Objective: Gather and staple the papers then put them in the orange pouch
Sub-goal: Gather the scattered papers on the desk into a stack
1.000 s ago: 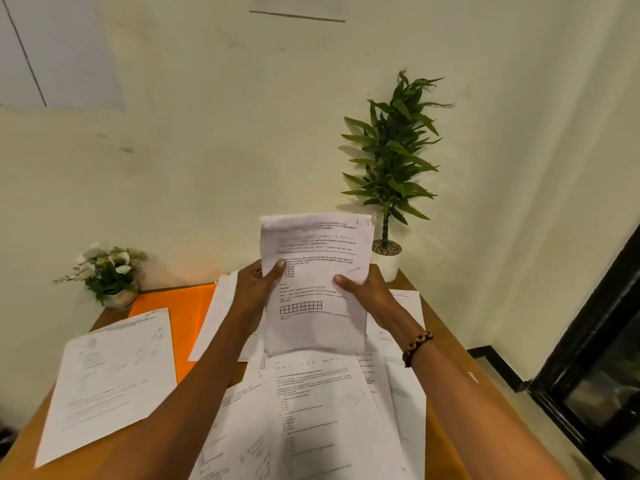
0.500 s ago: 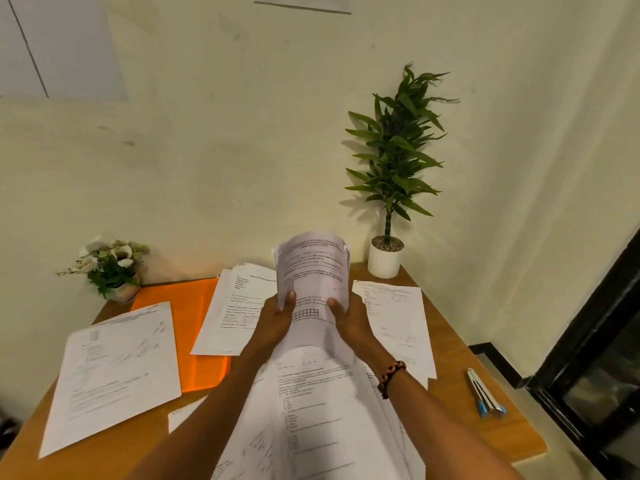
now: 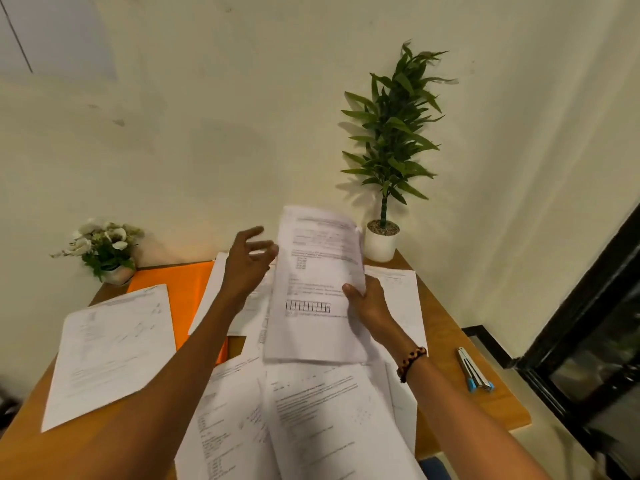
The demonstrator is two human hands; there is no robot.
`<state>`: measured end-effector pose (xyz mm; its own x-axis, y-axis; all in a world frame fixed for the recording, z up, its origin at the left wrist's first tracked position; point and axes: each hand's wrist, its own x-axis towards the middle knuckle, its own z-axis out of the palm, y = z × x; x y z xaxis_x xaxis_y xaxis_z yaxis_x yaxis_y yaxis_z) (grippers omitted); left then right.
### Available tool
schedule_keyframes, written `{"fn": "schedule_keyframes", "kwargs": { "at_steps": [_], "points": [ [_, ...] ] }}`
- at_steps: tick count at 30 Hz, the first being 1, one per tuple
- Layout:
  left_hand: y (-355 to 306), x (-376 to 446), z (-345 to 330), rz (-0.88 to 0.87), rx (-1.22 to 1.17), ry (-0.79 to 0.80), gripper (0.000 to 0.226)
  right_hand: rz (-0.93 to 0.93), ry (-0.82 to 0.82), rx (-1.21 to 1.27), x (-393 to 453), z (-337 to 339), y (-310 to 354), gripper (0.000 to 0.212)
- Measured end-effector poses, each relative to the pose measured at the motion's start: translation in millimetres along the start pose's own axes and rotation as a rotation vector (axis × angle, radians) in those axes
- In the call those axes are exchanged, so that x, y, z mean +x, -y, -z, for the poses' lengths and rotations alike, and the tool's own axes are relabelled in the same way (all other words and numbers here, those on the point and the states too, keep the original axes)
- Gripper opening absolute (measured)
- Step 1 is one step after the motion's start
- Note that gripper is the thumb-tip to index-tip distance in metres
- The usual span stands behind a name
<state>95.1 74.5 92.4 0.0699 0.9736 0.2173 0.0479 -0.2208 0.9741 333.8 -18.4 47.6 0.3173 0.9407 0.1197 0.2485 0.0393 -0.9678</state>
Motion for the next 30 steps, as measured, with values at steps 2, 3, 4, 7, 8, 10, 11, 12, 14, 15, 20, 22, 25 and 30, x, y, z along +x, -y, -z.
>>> {"fn": "schedule_keyframes", "kwargs": {
  "at_steps": [2, 3, 4, 7, 8, 10, 11, 12, 14, 15, 20, 22, 25, 30],
  "points": [
    [-1.3, -6.4, -5.4, -0.095, 0.1, -0.052, 0.05, -0.042, -0.086, 0.072, 2.0, -0.3, 1.7, 0.02],
    [-2.1, -10.8, -9.2, -0.136, 0.138, -0.056, 0.051, -0.067, -0.116, 0.082, 3.9, -0.1, 2.6, 0.023],
    [-0.2, -13.3, -12.6, -0.179, 0.175, -0.042, 0.053, -0.079, -0.118, 0.065, 6.0, 0.3, 3.4, 0.022],
    [9.7, -16.7, -20.0, -0.312, 0.33, -0.006, 0.065, -0.037, -0.041, -0.02, 3.2, 1.8, 7.6, 0.018],
    [11.4, -16.2, -21.9, -0.361, 0.399, -0.021, 0.068, -0.034, -0.006, -0.059, -0.2, 1.6, 7.2, 0.02],
    [9.4, -16.1, -26.5, -0.459, 0.571, -0.049, 0.074, -0.036, 0.079, -0.125, -6.7, -0.2, 2.8, 0.028],
    [6.9, -16.0, -29.0, -0.504, 0.678, -0.042, 0.076, -0.04, 0.127, -0.17, -11.0, -1.8, 0.2, 0.033],
    [6.7, -15.2, -31.7, -0.541, 0.777, -0.012, 0.076, -0.059, 0.169, -0.206, -14.5, -2.9, -5.2, 0.041],
    [9.9, -13.8, -35.7, -0.539, 0.869, 0.117, 0.075, -0.1, 0.246, -0.244, -16.8, -4.4, -22.4, 0.057],
    [12.5, -13.6, -36.6, -0.5, 0.847, 0.184, 0.072, -0.132, 0.288, -0.246, -23.3, -3.3, -23.4, 0.058],
    [29.5, -20.3, -30.7, -0.476, 0.837, 0.258, 0.031, -0.216, 0.485, -0.123, -61.1, 2.6, -27.1, 0.029],
    [33.9, -27.0, -27.6, -0.418, 0.772, 0.395, 0.027, -0.222, 0.54, -0.1, -69.7, 3.2, -32.9, 0.04],
    [34.3, -33.6, -25.1, -0.409, 0.756, 0.563, 0.034, -0.255, 0.619, -0.08, -78.9, 0.7, -33.1, 0.038],
    [40.0, -30.4, -9.8, -0.294, 0.628, 0.605, 0.023, -0.208, 0.751, -0.204, -89.3, -15.0, -21.6, 0.066]
  ]
}}
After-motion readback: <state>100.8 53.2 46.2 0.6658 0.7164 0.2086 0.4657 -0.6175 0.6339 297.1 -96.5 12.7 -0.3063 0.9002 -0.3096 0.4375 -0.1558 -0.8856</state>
